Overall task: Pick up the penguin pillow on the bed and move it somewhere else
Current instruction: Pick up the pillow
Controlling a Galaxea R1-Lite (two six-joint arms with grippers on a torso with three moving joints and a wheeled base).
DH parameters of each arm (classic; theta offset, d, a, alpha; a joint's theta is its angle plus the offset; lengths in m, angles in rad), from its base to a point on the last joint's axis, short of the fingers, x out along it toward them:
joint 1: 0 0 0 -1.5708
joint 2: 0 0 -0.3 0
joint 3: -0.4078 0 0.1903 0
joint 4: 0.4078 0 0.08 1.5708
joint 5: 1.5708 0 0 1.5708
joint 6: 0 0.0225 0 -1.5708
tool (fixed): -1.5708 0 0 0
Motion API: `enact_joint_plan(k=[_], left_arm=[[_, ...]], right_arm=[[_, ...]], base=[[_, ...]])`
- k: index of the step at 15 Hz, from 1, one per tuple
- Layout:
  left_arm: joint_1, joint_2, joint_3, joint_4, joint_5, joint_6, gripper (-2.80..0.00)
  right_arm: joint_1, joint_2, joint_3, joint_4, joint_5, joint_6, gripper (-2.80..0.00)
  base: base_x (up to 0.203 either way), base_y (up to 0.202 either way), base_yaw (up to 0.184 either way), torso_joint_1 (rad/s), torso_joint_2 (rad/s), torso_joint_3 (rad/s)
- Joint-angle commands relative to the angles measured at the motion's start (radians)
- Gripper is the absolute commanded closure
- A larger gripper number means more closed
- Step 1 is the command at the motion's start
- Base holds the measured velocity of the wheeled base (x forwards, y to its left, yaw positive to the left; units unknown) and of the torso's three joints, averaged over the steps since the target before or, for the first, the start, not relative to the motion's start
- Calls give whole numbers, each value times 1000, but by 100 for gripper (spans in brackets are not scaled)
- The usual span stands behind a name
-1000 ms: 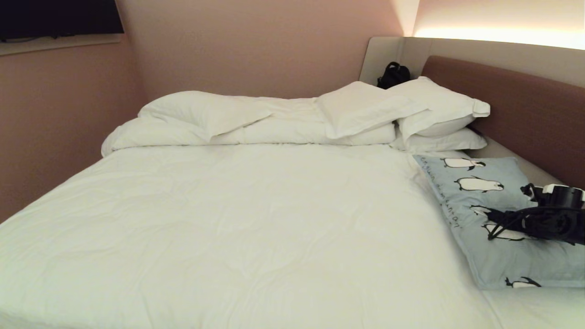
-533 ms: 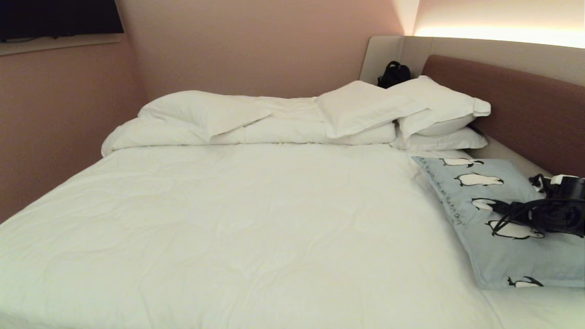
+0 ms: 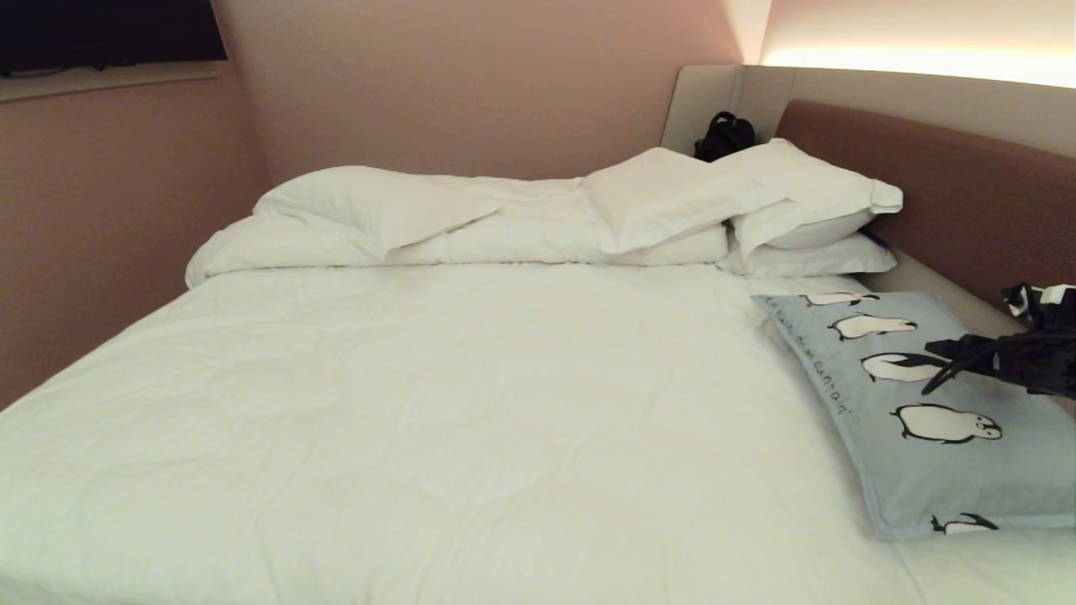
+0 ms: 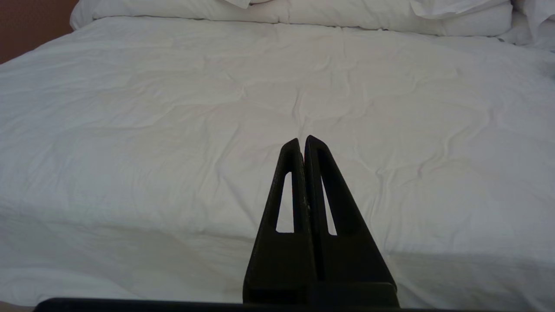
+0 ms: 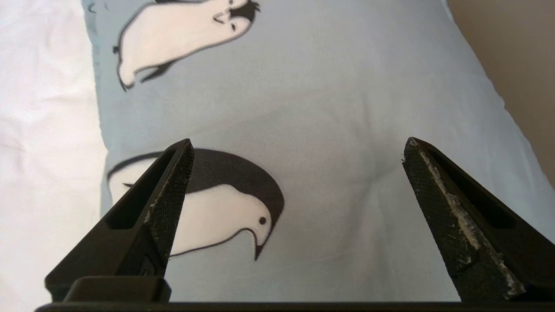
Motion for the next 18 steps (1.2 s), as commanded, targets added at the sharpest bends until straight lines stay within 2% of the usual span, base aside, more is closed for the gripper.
enact_joint_plan(k=[1, 8, 12, 18], left_arm=[[0, 0, 0, -1, 0, 0, 0], [0, 0, 0, -1, 0, 0, 0], [0, 0, 0, -1, 0, 0, 0], [0, 0, 0, 0, 0, 0, 0]], right_arm=[[-1, -16, -1, -4, 4, -2, -280], [-1, 58, -4, -5, 3, -7, -280], [-1, 122, -4, -4, 1, -65, -280], [-1, 181, -3, -1, -3, -100, -280]], base=[[0, 0, 0, 0, 0, 0], [0, 0, 0, 0, 0, 0], [0, 0, 0, 0, 0, 0], [0, 0, 0, 0, 0, 0]])
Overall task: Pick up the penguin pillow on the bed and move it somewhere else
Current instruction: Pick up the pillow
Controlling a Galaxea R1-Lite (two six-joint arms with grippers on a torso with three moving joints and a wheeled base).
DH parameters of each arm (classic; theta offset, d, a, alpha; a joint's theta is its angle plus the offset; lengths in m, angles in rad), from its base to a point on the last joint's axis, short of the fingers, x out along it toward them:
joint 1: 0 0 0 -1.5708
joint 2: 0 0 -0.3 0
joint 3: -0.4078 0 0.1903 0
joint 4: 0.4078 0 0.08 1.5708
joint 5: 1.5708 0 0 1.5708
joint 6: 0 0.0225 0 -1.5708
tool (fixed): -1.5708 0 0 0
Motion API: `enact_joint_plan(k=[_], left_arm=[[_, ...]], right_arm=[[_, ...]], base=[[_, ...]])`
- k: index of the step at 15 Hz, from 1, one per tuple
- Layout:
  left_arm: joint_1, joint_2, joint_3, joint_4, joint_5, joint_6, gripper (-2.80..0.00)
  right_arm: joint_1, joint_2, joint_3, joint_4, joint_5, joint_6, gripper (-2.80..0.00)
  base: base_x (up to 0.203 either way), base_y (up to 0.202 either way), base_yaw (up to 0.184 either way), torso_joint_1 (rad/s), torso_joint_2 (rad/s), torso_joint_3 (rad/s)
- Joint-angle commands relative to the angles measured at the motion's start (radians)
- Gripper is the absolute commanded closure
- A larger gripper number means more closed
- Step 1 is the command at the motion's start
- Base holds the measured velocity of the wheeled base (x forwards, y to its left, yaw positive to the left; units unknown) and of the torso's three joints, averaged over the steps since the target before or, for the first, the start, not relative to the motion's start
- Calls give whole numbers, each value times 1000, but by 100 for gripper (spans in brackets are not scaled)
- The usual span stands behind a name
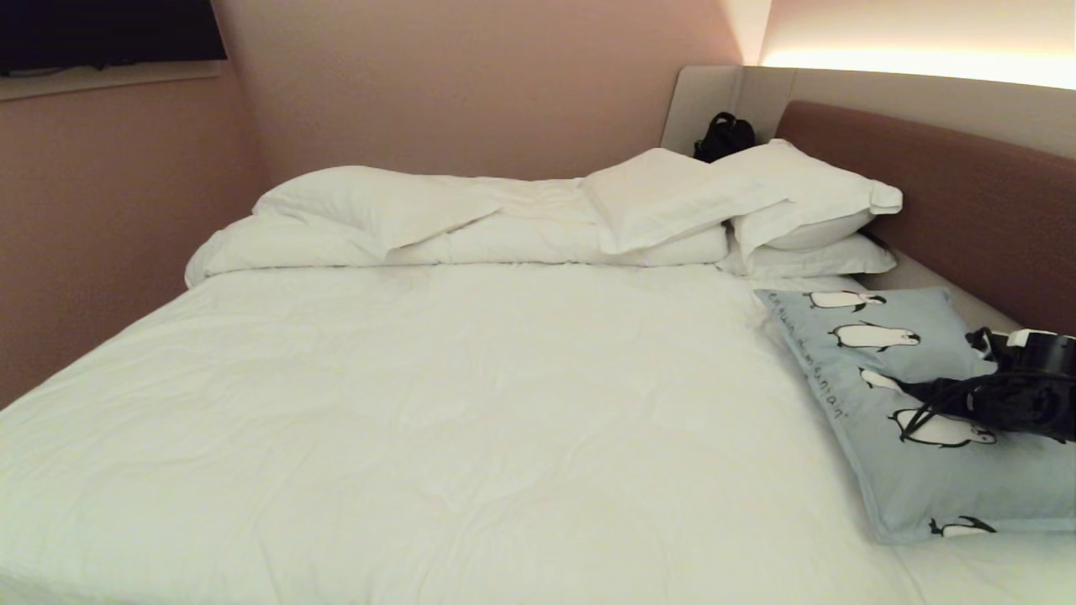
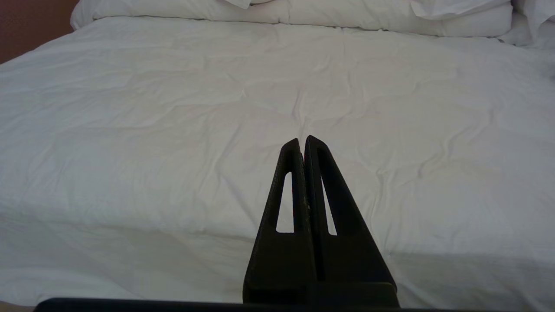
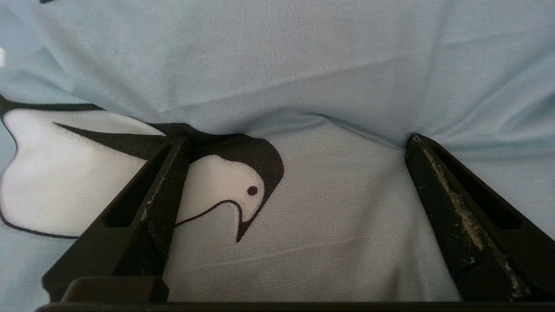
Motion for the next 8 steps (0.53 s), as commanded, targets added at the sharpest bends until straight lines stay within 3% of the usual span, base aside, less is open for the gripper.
enact_joint_plan(k=[1, 3, 4, 8], left_arm=[[0, 0, 0, -1, 0, -1, 0], [0, 0, 0, 1, 0, -1, 0], [0, 0, 0, 0, 0, -1, 0], [0, 0, 0, -1, 0, -2, 0]], right_arm=[[0, 30, 0, 4, 0, -7, -280], [0, 33, 0, 6, 2, -7, -280], [0, 36, -1, 6, 1, -5, 0], [1, 33, -2, 37, -9, 1, 0]], base=[[0, 0, 0, 0, 0, 0], [0, 0, 0, 0, 0, 0], [0, 0, 0, 0, 0, 0], [0, 0, 0, 0, 0, 0]])
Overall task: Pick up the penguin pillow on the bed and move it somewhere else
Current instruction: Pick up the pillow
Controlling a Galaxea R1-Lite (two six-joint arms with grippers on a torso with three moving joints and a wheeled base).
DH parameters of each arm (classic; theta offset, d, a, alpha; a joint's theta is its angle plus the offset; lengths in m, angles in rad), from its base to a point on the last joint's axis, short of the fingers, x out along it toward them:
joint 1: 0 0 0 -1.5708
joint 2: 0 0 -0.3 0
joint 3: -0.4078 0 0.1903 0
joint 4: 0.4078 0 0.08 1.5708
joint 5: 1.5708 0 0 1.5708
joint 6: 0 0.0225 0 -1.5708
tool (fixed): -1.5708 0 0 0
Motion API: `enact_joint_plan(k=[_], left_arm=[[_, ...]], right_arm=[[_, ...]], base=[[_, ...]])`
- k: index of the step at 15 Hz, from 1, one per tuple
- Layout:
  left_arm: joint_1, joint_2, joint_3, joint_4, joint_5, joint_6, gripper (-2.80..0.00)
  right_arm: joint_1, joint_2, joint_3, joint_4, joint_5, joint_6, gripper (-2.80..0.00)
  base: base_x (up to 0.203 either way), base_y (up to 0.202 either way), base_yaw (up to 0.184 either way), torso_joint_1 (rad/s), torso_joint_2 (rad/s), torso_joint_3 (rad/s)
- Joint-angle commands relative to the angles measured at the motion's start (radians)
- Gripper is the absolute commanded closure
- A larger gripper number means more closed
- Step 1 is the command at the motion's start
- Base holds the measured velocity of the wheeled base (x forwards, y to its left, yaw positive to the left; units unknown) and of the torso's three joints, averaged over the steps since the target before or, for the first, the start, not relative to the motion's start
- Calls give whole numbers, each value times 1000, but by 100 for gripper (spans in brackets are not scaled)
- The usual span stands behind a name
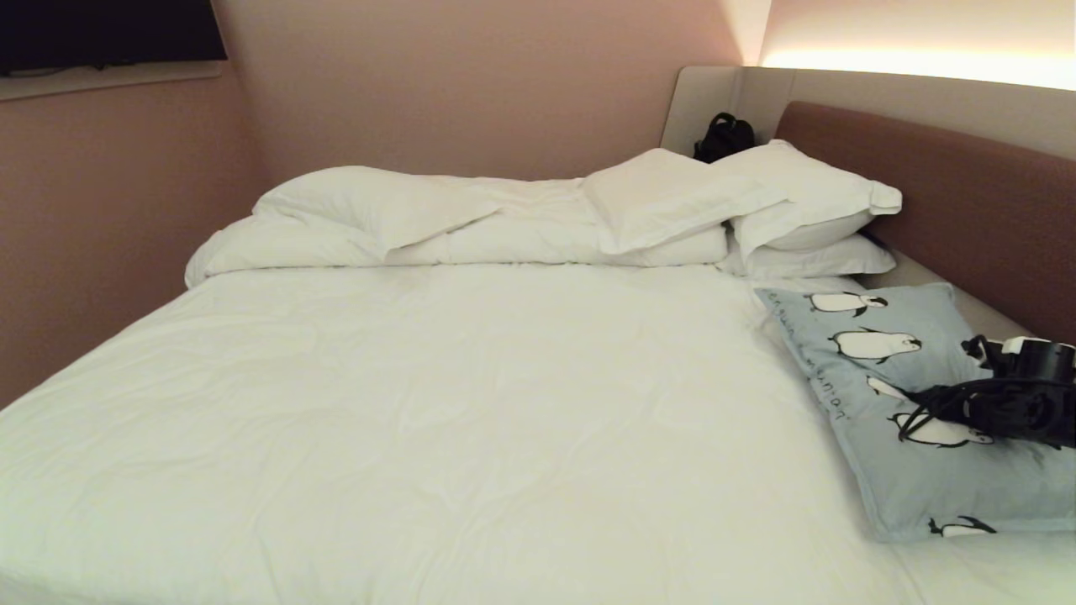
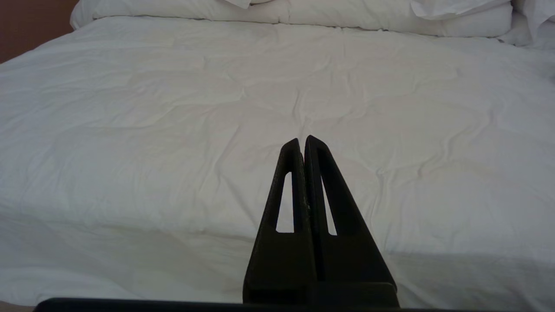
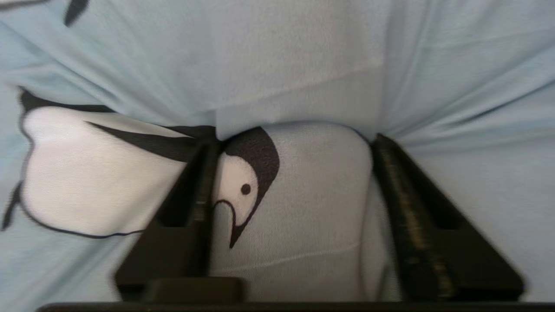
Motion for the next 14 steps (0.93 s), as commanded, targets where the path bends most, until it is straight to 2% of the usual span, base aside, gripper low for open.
enact_joint_plan(k=[1, 5, 14], left_arm=[[0, 0, 0, -1, 0, -1, 0], [0, 0, 0, -1, 0, -1, 0], [0, 0, 0, -1, 0, -1, 0]], right_arm=[[1, 4, -8, 36, 0, 0, 0], [0, 6, -47, 76, 0, 22, 0], [3, -85, -60, 76, 0, 209, 0]], base=[[0, 0, 0, 0, 0, 0], [0, 0, 0, 0, 0, 0], [0, 0, 0, 0, 0, 0]])
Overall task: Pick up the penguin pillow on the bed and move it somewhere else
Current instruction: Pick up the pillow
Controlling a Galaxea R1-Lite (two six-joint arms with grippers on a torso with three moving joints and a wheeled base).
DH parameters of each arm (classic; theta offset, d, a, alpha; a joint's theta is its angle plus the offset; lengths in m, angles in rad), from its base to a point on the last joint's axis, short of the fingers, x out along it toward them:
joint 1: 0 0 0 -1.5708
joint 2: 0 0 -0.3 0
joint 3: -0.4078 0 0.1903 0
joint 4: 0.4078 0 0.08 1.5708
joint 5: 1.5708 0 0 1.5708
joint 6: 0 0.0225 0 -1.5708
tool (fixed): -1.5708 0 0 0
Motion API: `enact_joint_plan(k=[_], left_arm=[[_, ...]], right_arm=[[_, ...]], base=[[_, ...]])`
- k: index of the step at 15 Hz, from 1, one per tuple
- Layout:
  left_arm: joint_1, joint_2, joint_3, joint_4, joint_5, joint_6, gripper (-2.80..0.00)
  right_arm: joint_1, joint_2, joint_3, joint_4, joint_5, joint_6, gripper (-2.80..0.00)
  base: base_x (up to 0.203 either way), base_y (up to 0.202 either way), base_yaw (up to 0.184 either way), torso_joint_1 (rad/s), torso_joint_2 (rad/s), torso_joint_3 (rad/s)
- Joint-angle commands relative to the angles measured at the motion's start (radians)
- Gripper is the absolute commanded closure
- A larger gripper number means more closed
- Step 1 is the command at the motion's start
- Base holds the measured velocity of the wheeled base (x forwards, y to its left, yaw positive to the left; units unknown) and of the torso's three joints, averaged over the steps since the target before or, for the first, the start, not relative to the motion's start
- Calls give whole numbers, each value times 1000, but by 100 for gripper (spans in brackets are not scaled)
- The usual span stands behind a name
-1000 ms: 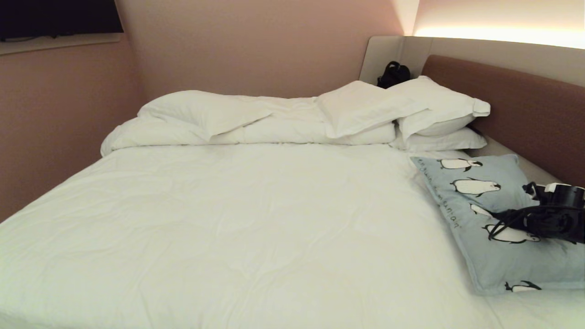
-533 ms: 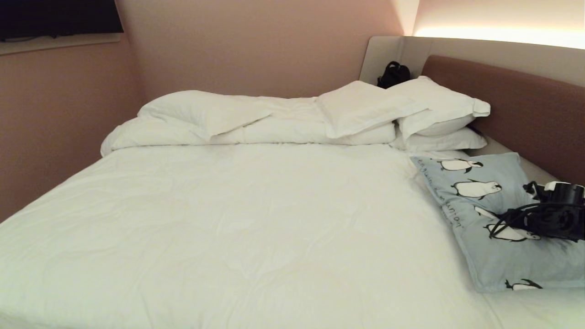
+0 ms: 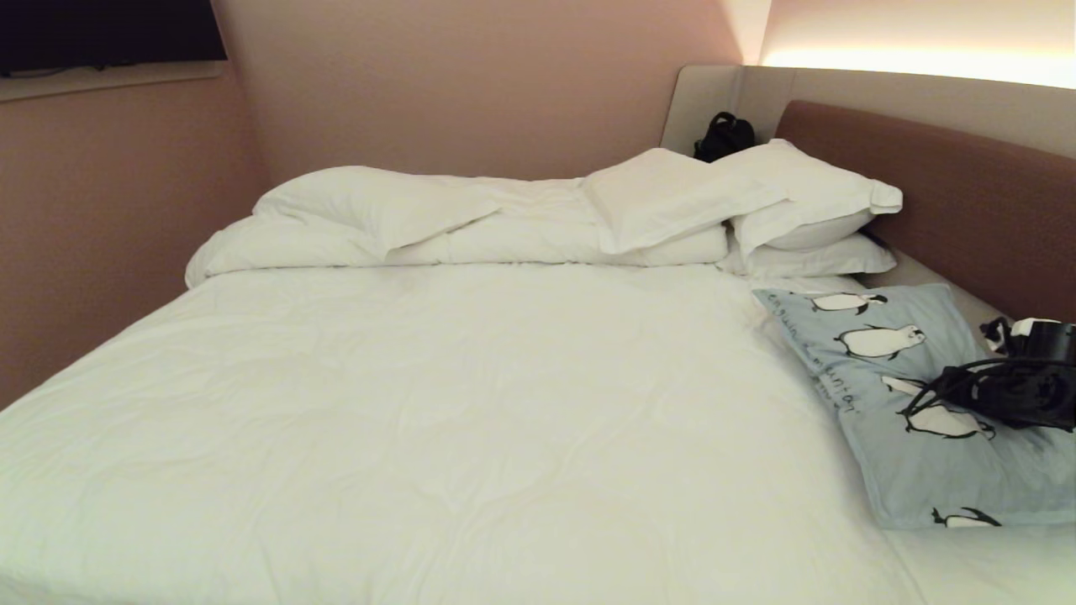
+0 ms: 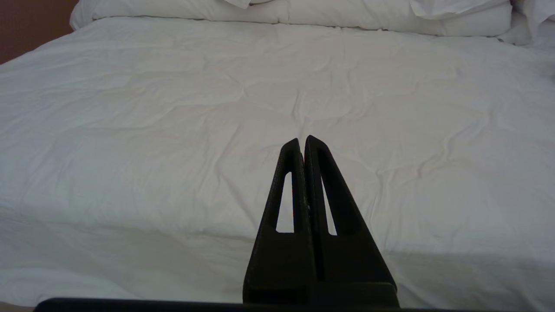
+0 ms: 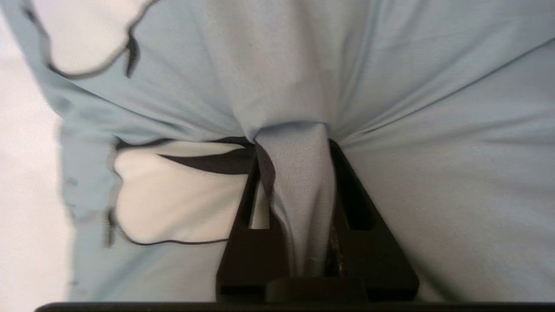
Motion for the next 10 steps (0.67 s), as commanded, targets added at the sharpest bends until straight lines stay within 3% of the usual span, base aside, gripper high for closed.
enact_joint_plan(k=[1, 10], left_arm=[[0, 0, 0, 0, 0, -1, 0], [0, 0, 0, 0, 0, -2, 0]], right_arm=[[2, -39, 0, -5, 2, 68, 0], [6, -149, 11, 1, 9, 164, 0]], base=[[0, 0, 0, 0, 0, 0], [0, 0, 0, 0, 0, 0]])
